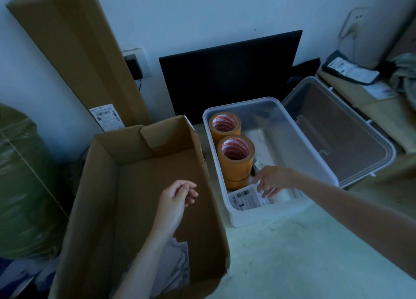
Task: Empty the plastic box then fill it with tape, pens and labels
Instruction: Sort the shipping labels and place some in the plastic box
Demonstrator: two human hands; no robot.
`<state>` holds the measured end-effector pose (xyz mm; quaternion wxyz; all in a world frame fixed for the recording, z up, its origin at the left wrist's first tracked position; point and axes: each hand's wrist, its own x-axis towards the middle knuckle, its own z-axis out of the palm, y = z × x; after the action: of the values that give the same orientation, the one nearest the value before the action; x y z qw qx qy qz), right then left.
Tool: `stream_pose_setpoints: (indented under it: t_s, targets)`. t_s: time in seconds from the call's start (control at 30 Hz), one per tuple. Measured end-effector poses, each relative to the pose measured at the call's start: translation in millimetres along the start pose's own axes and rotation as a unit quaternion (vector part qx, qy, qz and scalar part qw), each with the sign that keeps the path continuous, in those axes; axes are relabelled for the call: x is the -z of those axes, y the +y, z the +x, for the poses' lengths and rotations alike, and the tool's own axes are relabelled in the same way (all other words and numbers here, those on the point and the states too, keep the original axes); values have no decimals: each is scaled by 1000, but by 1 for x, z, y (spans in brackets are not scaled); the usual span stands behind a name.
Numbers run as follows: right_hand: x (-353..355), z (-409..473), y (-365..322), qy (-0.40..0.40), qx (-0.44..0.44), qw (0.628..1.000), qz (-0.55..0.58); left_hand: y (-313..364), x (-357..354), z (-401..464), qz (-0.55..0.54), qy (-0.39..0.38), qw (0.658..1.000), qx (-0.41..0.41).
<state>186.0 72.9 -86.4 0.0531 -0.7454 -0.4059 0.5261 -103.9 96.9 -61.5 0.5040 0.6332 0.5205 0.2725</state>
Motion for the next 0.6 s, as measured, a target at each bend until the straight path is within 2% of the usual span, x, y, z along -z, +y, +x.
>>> stream_pose_setpoints:
  t_s: [0.2,0.4,0.6]
  targets:
    - [6,-36,-14,75,108,983,130,-9,18,-5,29,9,1000,3]
    - [-21,-82,-50,39,242,938,245,-11,41,-12,65,51,997,-7]
    - [-75,-96,-86,18,294,920,260,-24,67,-27,142,84,986,9]
